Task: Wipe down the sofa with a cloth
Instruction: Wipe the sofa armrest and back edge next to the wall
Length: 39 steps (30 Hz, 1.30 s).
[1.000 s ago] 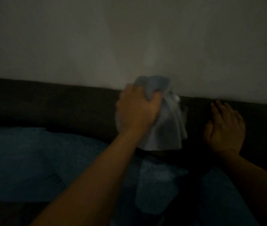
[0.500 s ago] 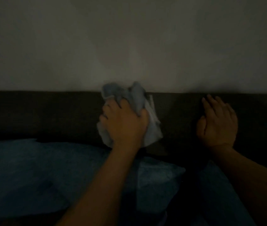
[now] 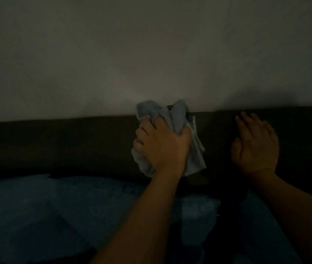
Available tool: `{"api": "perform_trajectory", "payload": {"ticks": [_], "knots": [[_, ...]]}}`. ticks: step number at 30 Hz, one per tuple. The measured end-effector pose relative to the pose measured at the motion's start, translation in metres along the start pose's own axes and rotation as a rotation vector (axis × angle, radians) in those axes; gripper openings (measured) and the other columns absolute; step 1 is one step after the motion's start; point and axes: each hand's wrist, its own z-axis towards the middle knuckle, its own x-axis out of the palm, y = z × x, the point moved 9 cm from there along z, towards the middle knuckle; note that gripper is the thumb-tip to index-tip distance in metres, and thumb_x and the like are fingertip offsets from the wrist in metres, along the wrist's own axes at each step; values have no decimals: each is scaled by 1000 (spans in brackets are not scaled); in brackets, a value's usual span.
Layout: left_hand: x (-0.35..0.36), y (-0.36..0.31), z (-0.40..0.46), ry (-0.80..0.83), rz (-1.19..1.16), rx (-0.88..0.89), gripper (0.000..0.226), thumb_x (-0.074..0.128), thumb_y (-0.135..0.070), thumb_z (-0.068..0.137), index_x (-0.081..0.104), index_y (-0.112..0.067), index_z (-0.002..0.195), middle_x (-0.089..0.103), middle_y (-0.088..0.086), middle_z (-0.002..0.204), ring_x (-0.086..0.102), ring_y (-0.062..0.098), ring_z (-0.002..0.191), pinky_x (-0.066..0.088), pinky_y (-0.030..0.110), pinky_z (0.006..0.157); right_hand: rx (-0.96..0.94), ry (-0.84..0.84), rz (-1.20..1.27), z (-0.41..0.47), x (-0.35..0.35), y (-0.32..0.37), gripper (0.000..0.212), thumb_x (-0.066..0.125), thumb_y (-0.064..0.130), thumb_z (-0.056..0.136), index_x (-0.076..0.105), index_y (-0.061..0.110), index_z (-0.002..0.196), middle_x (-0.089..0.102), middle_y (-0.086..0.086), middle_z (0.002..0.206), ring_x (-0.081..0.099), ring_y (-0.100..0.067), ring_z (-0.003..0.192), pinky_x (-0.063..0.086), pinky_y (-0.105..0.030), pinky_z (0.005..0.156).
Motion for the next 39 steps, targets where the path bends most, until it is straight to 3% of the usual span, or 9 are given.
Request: {"api": "perform_trajectory", "payload": {"ticks": [7, 14, 18, 23, 27, 32, 39], "knots": [[5, -4, 0, -96, 78, 29, 58, 51, -61, 70, 56, -17, 108, 50, 13, 123, 44, 33, 108, 31, 49, 93, 21, -9, 51, -1, -5, -4, 55, 36, 25, 81, 59, 1, 124, 56, -16, 133, 49, -32, 127, 29, -42, 109], [9, -1, 0, -157, 97, 41, 55, 53, -57, 73, 55, -15, 109, 50, 16, 120, 44, 35, 107, 31, 48, 93, -82, 196, 126, 14, -15, -30, 59, 29, 41, 86, 59, 11, 127, 53, -10, 137, 49, -28, 125, 32, -42, 105], [11, 2, 3, -131, 97, 30, 57, 52, -57, 73, 55, -14, 110, 48, 16, 121, 42, 35, 109, 28, 48, 95, -75, 186, -73, 16, -19, -66, 57, 33, 38, 84, 55, 14, 131, 51, -10, 139, 45, -29, 128, 27, -42, 105], [6, -2, 1, -139, 113, 33, 58, 48, -57, 72, 57, -15, 111, 49, 16, 122, 42, 35, 108, 27, 46, 93, -69, 139, -28, 16, -15, -66, 59, 38, 34, 77, 57, 9, 127, 54, -13, 133, 46, -31, 126, 26, -41, 105], [0, -17, -9, -105, 100, -81, 56, 52, -56, 70, 60, -18, 110, 50, 13, 121, 44, 35, 107, 32, 46, 91, -66, 138, -17, 16, -14, -70, 60, 38, 34, 76, 59, 8, 125, 55, -14, 132, 48, -32, 126, 26, -40, 105], [25, -115, -60, -9, 42, 335, 59, 53, -58, 67, 63, -19, 110, 57, 11, 119, 51, 32, 100, 34, 42, 83, -78, 138, 20, 14, -13, -69, 59, 38, 32, 76, 58, 7, 127, 55, -14, 133, 48, -32, 126, 25, -40, 106], [33, -109, -57, -59, 17, 406, 56, 52, -54, 67, 64, -15, 106, 60, 14, 111, 51, 31, 92, 28, 38, 79, -79, 203, 116, 13, -19, -72, 59, 33, 35, 82, 57, 11, 130, 51, -11, 139, 45, -28, 129, 27, -39, 109]]}}
